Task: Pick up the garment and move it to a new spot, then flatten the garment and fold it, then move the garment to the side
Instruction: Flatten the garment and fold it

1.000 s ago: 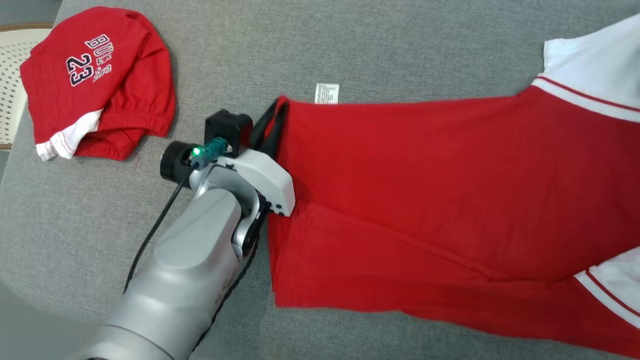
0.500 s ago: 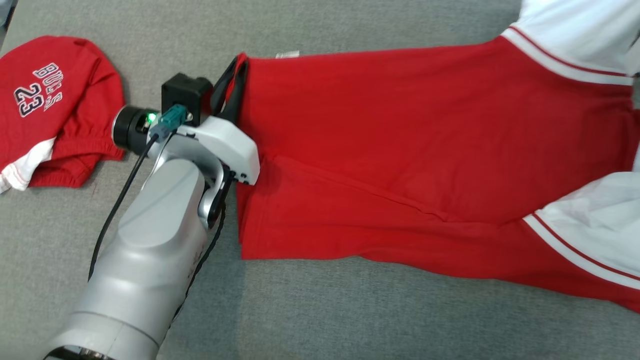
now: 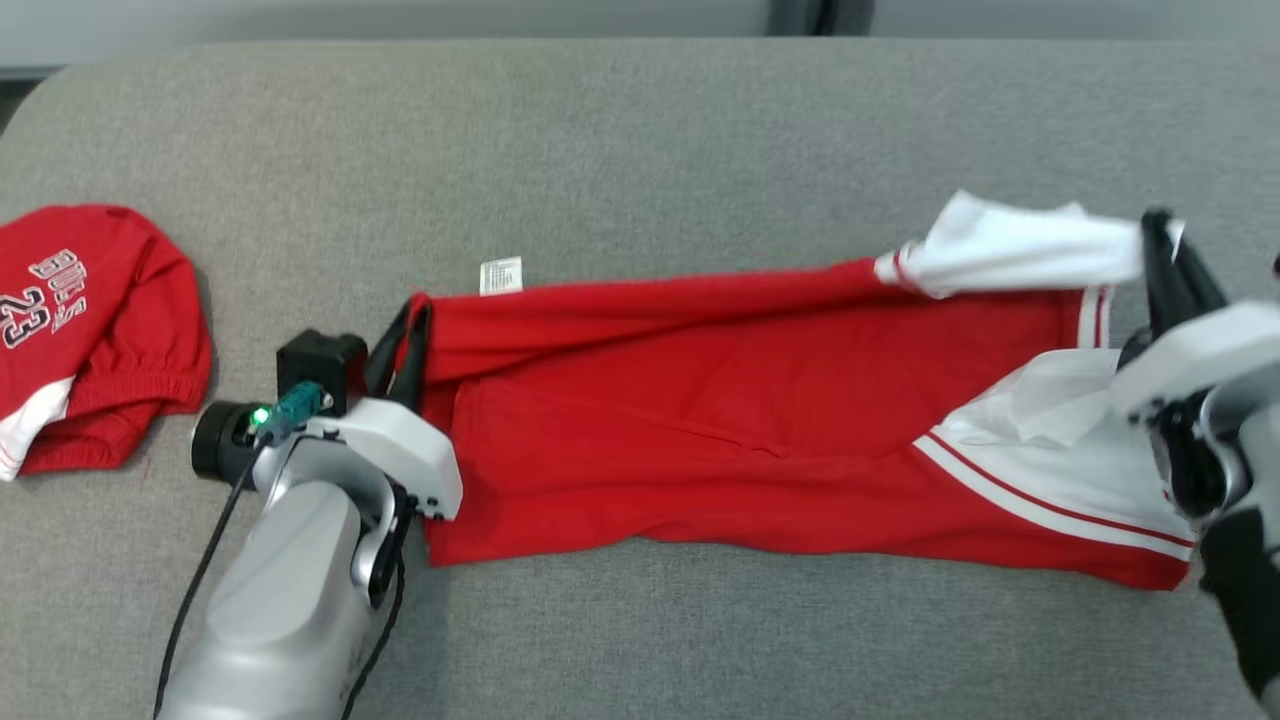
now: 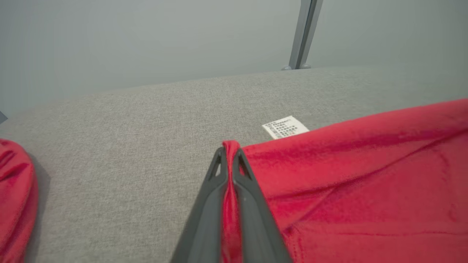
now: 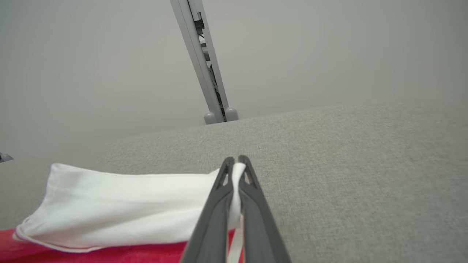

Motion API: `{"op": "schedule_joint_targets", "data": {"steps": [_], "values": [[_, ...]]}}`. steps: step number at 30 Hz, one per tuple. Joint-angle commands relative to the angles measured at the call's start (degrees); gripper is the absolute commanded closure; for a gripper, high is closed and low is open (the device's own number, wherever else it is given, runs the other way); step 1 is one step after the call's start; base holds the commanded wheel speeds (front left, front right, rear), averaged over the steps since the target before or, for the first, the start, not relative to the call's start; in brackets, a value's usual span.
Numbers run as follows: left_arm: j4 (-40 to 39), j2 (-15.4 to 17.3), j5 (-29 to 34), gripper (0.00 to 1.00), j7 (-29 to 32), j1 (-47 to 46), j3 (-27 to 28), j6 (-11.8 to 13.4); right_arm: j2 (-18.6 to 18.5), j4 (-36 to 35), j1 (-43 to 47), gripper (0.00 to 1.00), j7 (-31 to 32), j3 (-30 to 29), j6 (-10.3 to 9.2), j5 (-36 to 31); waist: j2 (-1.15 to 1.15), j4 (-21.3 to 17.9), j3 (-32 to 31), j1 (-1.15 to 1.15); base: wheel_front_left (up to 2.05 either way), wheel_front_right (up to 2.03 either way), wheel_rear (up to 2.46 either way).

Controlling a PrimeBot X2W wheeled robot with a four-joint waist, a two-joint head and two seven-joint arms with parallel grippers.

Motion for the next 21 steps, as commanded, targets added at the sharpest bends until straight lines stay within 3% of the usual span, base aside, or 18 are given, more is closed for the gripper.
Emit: {"op": "schedule_joint_targets", "data": {"steps": [1,9,14,15,16,17,18,19,20,21], "values": [[-0.6,0.4,0.6,1.0,-0.1,1.6,0.8,-0.2,0.1,-1.6,2.9,1.0,-0.2,-0.5,-0.02,1.0,0.0,-1.4,-2.2,0.0,0.0,0.0,0.0],[-3.8,-0.8,3.3,1.0,-0.1,11.3,4.2,-0.4,2.7,-6.9,15.7,1.0,-0.3,-1.2,-0.02,4.0,0.0,-3.0,-6.4,0.0,0.0,0.0,0.0],[-4.6,-1.6,4.4,1.0,-0.1,15.2,6.1,-0.1,3.4,-6.4,18.2,1.0,-0.3,-1.8,-0.02,3.3,0.0,-3.2,-7.4,0.0,0.0,0.0,0.0],[-4.7,-1.8,4.5,0.93,-0.1,15.9,6.5,0.0,3.5,-6.1,18.5,1.0,-0.3,-1.9,-0.02,3.1,0.0,-3.2,-7.6,0.0,0.0,0.0,0.0],[-4.8,-2.0,4.8,0.68,-0.1,16.5,6.8,0.2,3.6,-5.7,18.6,1.0,-0.3,-2.0,-0.02,2.9,0.0,-3.2,-7.8,0.0,0.0,0.0,0.0],[-5.2,-2.2,5.1,0.36,-0.1,17.1,7.3,0.5,3.6,-5.3,18.7,1.0,-0.3,-2.2,-0.02,2.7,0.0,-3.1,-8.0,0.0,0.0,0.0,0.0],[-5.7,-2.3,5.1,0.0,-0.1,17.8,8.0,0.8,3.8,-4.8,18.7,0.71,-0.3,-2.5,-0.02,2.7,0.0,-3.1,-8.2,0.0,0.0,0.0,0.0],[-6.2,-2.5,5.3,0.0,-0.1,18.6,8.7,1.2,4.0,-4.3,18.8,0.31,-0.3,-2.7,-0.02,2.9,0.0,-2.9,-8.4,0.0,0.0,0.0,0.0],[-7.0,-2.6,5.5,0.0,-0.1,19.5,9.3,1.5,4.2,-3.9,19.0,0.0,-0.3,-2.8,-0.02,3.2,0.0,-2.8,-8.6,0.0,0.0,0.0,0.0],[-7.9,-2.8,5.8,0.0,-0.1,20.2,9.8,1.8,4.2,-3.7,19.1,0.0,-0.3,-3.0,-0.02,3.2,0.0,-2.6,-8.8,0.0,0.0,0.0,0.0]]}}
